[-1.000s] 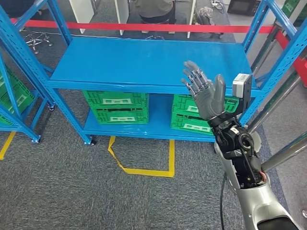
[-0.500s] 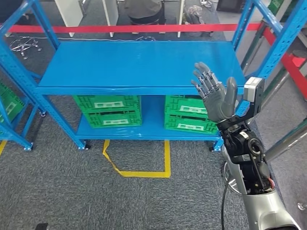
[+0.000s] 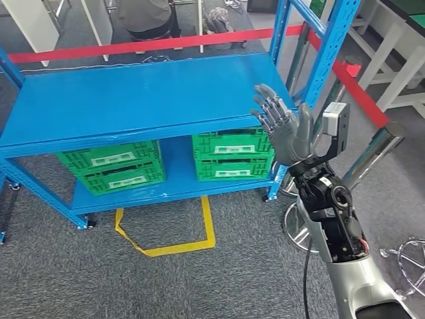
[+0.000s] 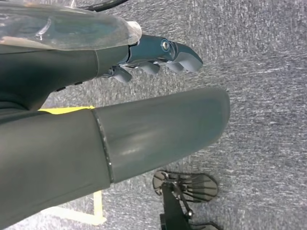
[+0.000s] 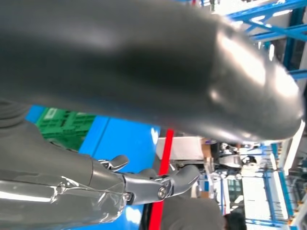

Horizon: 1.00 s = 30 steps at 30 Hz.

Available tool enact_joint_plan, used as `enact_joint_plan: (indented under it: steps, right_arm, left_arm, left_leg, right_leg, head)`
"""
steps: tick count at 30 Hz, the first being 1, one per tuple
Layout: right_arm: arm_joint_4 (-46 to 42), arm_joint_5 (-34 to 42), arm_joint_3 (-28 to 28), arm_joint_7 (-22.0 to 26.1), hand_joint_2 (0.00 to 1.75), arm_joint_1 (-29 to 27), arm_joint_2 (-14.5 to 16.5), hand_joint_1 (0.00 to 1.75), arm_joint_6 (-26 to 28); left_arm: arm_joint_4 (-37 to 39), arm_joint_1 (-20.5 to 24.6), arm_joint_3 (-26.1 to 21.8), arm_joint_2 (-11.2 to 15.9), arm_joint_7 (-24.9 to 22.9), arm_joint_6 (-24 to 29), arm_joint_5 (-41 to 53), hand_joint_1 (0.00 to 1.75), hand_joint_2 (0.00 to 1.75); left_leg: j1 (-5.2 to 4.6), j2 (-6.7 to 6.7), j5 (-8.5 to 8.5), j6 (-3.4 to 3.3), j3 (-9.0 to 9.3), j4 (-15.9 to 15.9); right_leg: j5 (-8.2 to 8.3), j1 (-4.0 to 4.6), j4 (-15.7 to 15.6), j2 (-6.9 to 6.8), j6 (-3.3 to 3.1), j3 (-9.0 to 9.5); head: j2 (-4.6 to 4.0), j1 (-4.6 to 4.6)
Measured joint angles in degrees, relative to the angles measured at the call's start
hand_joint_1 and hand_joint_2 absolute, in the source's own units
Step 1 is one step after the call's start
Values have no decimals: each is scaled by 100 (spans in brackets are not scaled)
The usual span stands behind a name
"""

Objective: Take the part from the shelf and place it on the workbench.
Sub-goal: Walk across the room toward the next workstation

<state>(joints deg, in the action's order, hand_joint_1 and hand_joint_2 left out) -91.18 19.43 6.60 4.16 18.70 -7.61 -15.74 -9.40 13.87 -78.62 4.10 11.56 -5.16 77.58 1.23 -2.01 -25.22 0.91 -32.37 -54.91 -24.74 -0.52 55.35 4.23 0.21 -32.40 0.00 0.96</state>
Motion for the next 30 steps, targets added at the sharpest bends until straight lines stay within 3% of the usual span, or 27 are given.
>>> enact_joint_plan:
  steps: [1,3,4,6,7,8,9,10,12,14,18,24,30]
  right_arm:
    - [-3,0,-3,-3,0,-2,-1,0,4]
    - [-10,0,-11,-7,0,-5,-3,0,15]
    - [-13,0,-15,-11,0,-4,-4,0,20]
    - [-14,0,-17,-26,0,-17,-4,0,29]
    - [-14,0,-17,-31,0,-34,-4,0,32]
    - [-14,0,-17,-36,0,-52,-4,0,36]
    - [-14,0,-17,-37,0,-63,-4,0,39]
    - [-14,-4,-17,-37,0,-68,-4,0,43]
    - [-14,-21,-17,-29,0,-64,-4,0,49]
    - [-14,-51,-17,-13,0,-62,-4,0,50]
    - [-9,-107,-15,50,0,-60,-2,0,5]
    - [38,-125,-17,115,0,-25,-2,0,-36]
    - [93,-125,-16,145,0,26,0,0,-56]
  left_arm:
    - [0,7,0,-7,-2,0,0,0,0]
    - [0,28,0,-16,-3,0,0,0,0]
    - [0,33,0,-19,-3,0,-1,0,0]
    - [0,27,0,-18,-5,0,-1,0,0]
    - [0,23,0,-19,-7,0,0,0,0]
    - [0,21,0,-20,-8,-2,1,0,0]
    - [0,21,0,-21,-11,-6,2,0,0]
    - [0,23,0,-22,-15,-10,3,0,0]
    - [0,29,0,-26,-25,-18,4,0,0]
    - [0,37,0,-23,-39,-18,4,0,0]
    - [2,35,0,-4,-55,-17,-16,0,0]
    - [2,36,0,1,-55,-17,-27,0,0]
    - [2,35,0,-4,-55,-17,-32,0,0]
  left_leg:
    - [1,35,7,-24,5,6]
    - [15,92,25,-87,29,40]
    - [26,120,31,-115,42,58]
    - [23,168,24,-148,54,65]
    - [21,191,19,-153,56,63]
    - [21,209,14,-153,61,61]
    - [22,222,7,-149,70,60]
    - [24,231,-3,-138,88,58]
    - [14,238,-32,-98,125,53]
    - [-17,242,-59,-57,125,31]
    - [-41,256,-45,-137,124,54]
    - [-30,259,-10,-51,165,136]
    - [-23,257,-8,16,167,148]
  right_leg:
    - [4,-11,-13,23,36,-4]
    - [-97,-19,116,-91,100,-51]
    - [-239,-18,341,-183,126,-145]
    - [-630,-17,1111,-327,164,-483]
    - [-769,-20,1477,-344,176,-651]
    - [-808,-25,1684,-353,183,-747]
    - [-729,-32,1656,-359,185,-730]
    - [-548,-39,1391,-369,180,-595]
    - [-160,-42,571,-409,153,-185]
    - [-33,-37,70,-430,111,46]
    - [-53,-31,-13,-403,85,64]
    - [-65,-12,-12,-401,26,63]
    - [-66,-4,-11,-402,13,65]
  head:
    - [0,8]
    - [0,36]
    - [0,69]
    - [0,142]
    - [0,164]
    - [0,183]
    - [0,206]
    - [0,234]
    - [0,288]
    - [0,307]
    - [0,214]
    - [0,84]
    - [0,64]
